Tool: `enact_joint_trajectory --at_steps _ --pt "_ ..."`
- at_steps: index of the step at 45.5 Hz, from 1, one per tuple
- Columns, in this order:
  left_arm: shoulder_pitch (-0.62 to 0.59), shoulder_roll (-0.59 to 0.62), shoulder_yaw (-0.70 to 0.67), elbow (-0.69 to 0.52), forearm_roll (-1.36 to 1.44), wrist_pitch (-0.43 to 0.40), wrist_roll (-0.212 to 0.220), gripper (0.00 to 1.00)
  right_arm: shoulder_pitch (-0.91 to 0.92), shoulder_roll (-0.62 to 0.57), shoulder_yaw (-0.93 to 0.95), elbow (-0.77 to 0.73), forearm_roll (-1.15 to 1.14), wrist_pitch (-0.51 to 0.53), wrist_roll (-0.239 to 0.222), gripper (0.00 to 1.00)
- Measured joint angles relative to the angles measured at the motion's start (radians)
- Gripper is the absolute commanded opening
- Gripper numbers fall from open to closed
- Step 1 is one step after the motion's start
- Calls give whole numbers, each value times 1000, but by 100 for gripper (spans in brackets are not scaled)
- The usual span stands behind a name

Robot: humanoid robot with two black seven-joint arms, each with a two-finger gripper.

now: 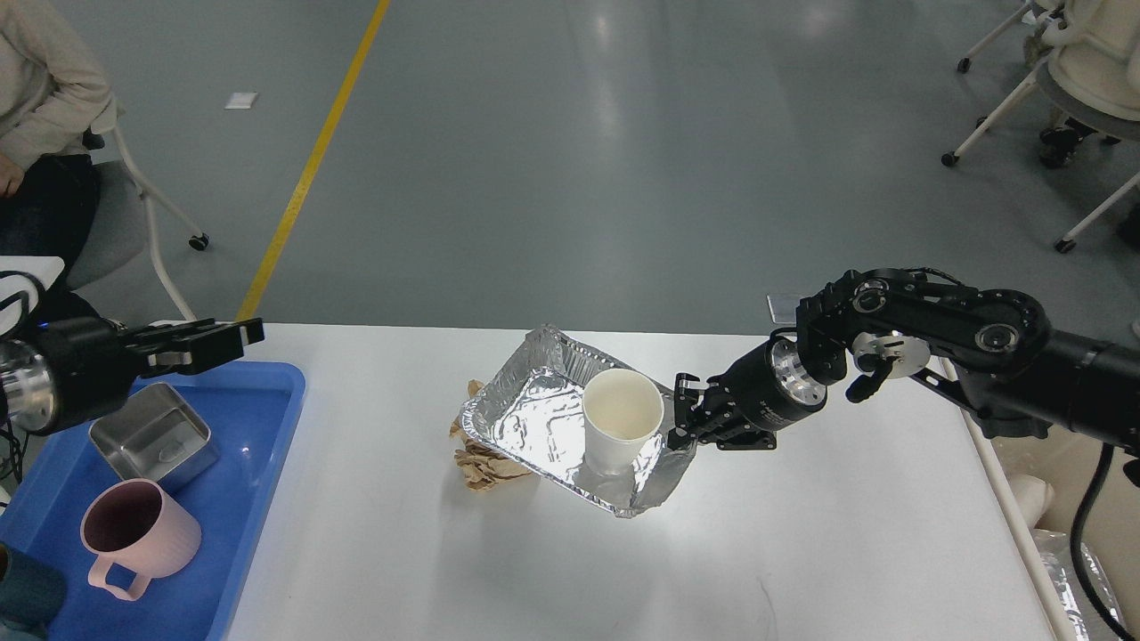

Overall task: Tidy desktop
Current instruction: 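Withdraw the left gripper and reach it to the crumpled brown paper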

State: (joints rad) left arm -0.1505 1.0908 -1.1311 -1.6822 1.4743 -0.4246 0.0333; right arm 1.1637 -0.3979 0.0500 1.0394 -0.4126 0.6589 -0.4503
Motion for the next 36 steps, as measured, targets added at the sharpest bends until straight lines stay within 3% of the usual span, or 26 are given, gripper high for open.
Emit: enact_joint_trajectory --at_steps 7,14,36 --pt "221 8 -67 -3 2 72 -37 61 3 2 -1 0 0 -1 -1 0" --pt "348 -14 -69 -14 3 122 -45 61 3 -2 -6 2 1 -1 -1 0" --pt "391 -21 -59 -47 2 123 -40 61 8 -5 -9 2 0 -1 -1 0"
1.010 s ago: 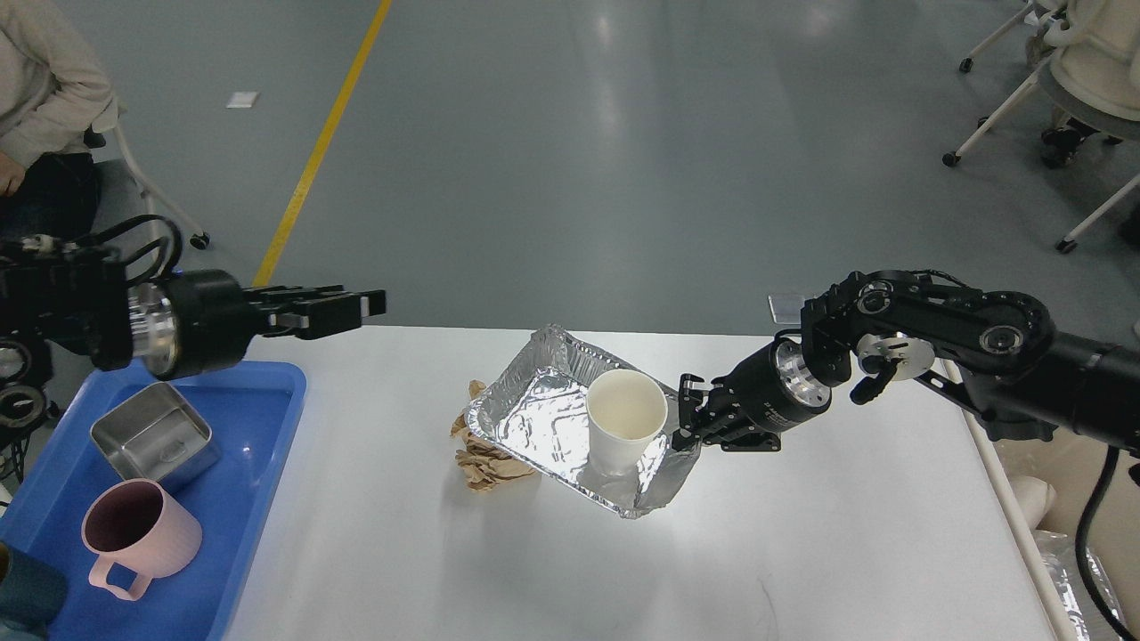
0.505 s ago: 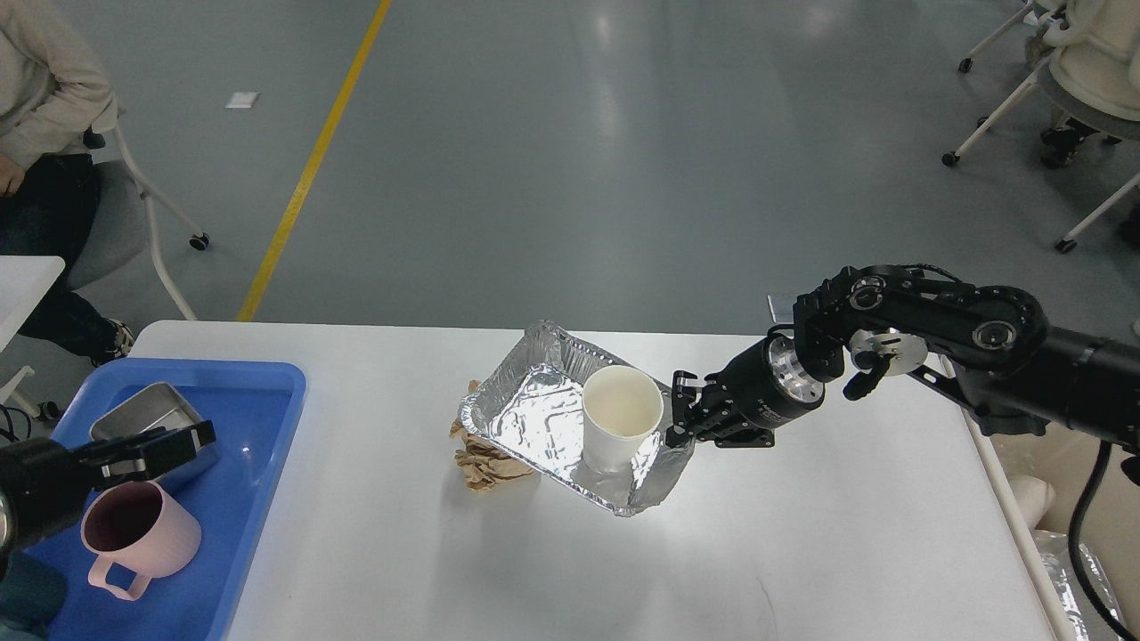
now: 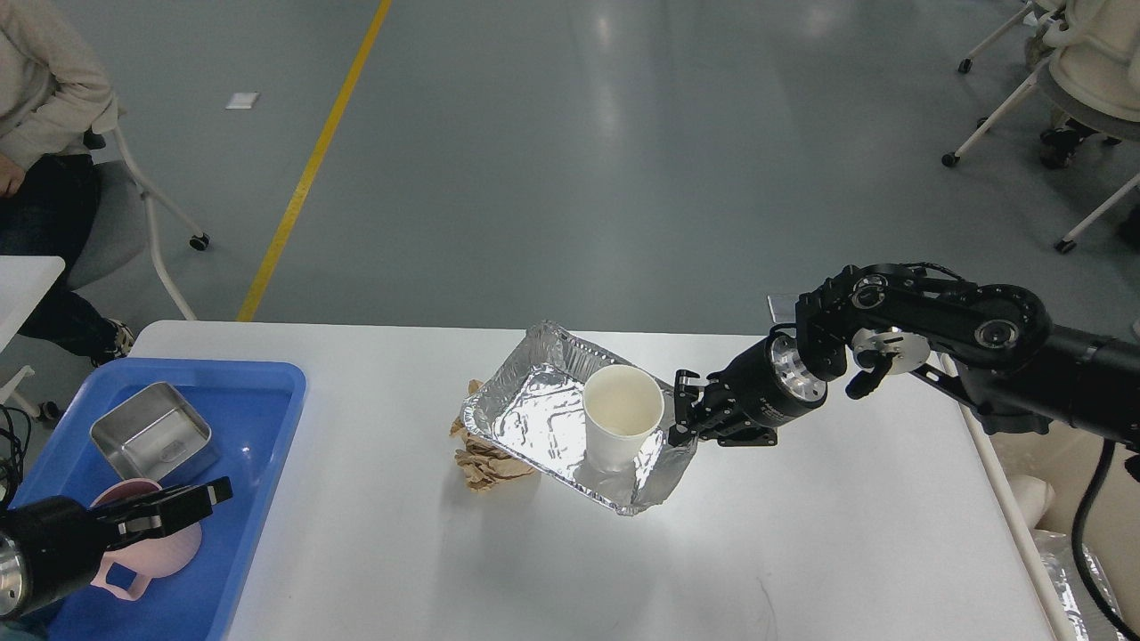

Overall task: Tidy desktop
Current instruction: 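Withdraw the left gripper and reach it to the crumpled brown paper, then grasp the crumpled brown paper with the left gripper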

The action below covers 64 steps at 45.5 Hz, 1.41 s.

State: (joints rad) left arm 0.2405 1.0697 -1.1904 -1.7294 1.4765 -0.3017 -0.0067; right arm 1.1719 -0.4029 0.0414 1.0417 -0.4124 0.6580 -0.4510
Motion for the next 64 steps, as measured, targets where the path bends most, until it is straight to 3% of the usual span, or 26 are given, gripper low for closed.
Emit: enact_joint_trajectory --at_steps 6,11,18,29,39,52,64 --pt "-29 2 0 20 -2 -4 8 61 0 -2 0 4 0 0 0 0" --pt "-120 -33 21 59 -2 -41 8 61 0 -2 0 7 0 0 0 0" --pt "-356 -173 158 156 33 -112 8 61 0 -2 0 8 0 0 0 0" --pt "-615 -435 410 379 203 -100 -2 74 0 -14 5 12 1 0 0 0" --pt "-678 -619 454 530 303 -66 -7 78 -1 -38 9 17 1 4 1 0" --pt "-714 -735 523 679 312 29 -7 85 -2 -46 11 19 1 5 2 0" --pt "-748 -856 527 855 299 117 -21 83 -2 -47 12 21 1 5 2 0"
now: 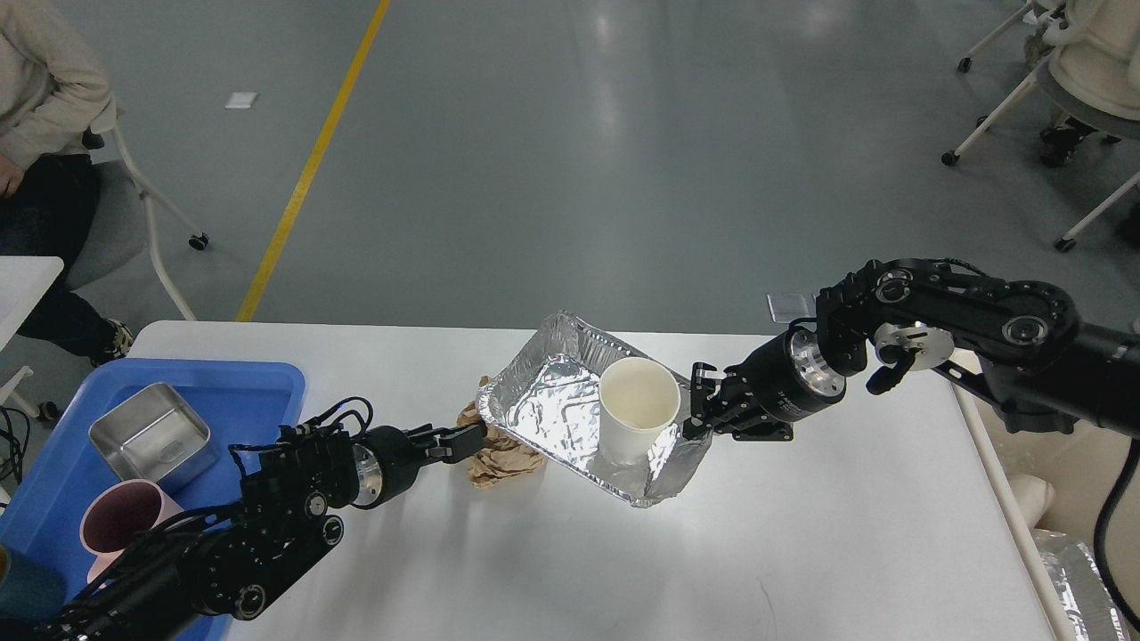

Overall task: Tidy desktop
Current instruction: 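Grasp the crumpled brown paper with the left gripper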

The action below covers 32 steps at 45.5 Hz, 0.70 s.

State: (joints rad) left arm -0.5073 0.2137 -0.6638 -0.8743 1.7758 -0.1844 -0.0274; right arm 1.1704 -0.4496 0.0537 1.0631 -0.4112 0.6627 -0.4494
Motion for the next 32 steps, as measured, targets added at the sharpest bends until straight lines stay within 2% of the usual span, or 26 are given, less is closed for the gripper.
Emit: enact_joint_trajectory --at_steps 8,20,28,32 --pt "-2 -52 1 10 1 10 -29 73 0 0 1 1 0 0 0 0" --pt "1 -93 31 11 2 21 -43 71 2 -24 6 14 0 0 0 0" --pt "3 -106 79 11 1 47 -88 67 2 -28 8 20 0 0 0 0" --pt "4 -111 103 11 1 51 -95 67 2 -29 8 21 0 0 0 0"
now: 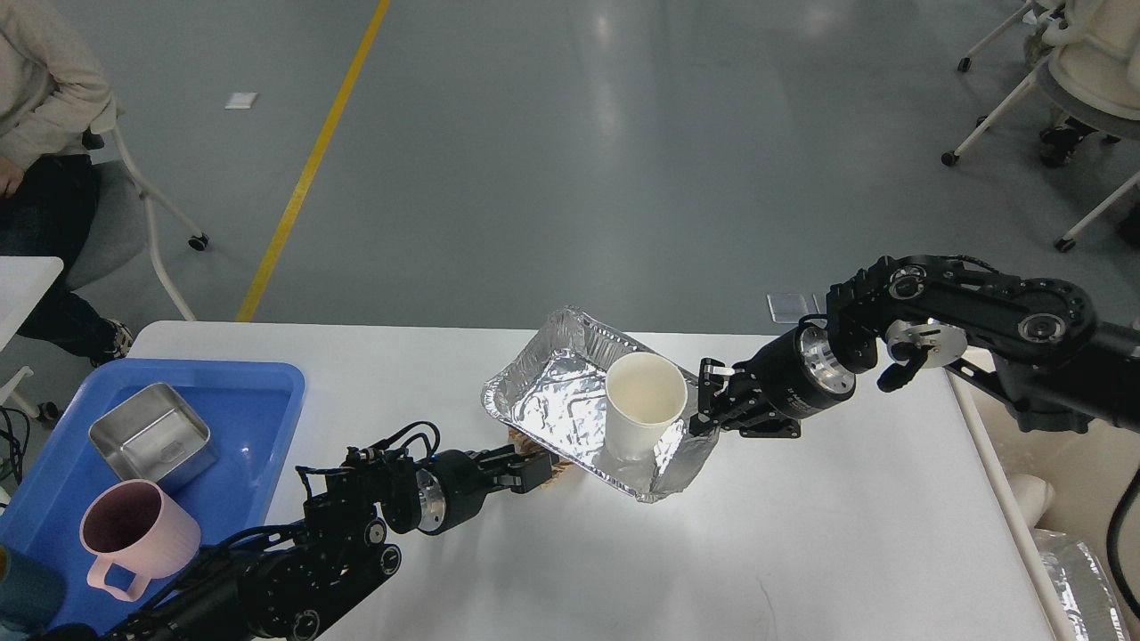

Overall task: Tidy desktop
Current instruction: 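Grasp the crumpled brown paper with the left gripper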

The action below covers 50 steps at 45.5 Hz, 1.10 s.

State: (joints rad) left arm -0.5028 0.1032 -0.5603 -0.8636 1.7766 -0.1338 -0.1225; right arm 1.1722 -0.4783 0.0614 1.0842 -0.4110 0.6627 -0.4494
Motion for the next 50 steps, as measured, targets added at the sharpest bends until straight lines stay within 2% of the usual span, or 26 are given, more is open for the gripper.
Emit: enact_joint_trajectory --at_steps 6,11,15,17,21,35,41,50 --pt "2 0 21 0 0 2 -3 60 0 -5 1 0 0 0 0 0" --pt "2 6 37 0 1 2 -4 45 0 -13 6 0 0 -1 0 0" --pt "0 7 42 0 0 2 -4 27 0 -14 9 0 0 -1 0 0" --pt "-1 7 43 0 -1 2 -4 23 0 -14 9 1 0 -1 0 0" --pt "-1 7 43 0 -6 0 -2 19 0 -14 9 1 0 -1 0 0" --pt "-4 13 43 8 -11 0 -2 19 1 -15 11 1 0 -1 0 0" --pt "-5 12 43 13 -22 2 -2 1 1 -16 11 2 0 -2 0 0" --pt "-8 2 43 27 -50 3 -6 0 1 -28 11 3 0 -2 0 0"
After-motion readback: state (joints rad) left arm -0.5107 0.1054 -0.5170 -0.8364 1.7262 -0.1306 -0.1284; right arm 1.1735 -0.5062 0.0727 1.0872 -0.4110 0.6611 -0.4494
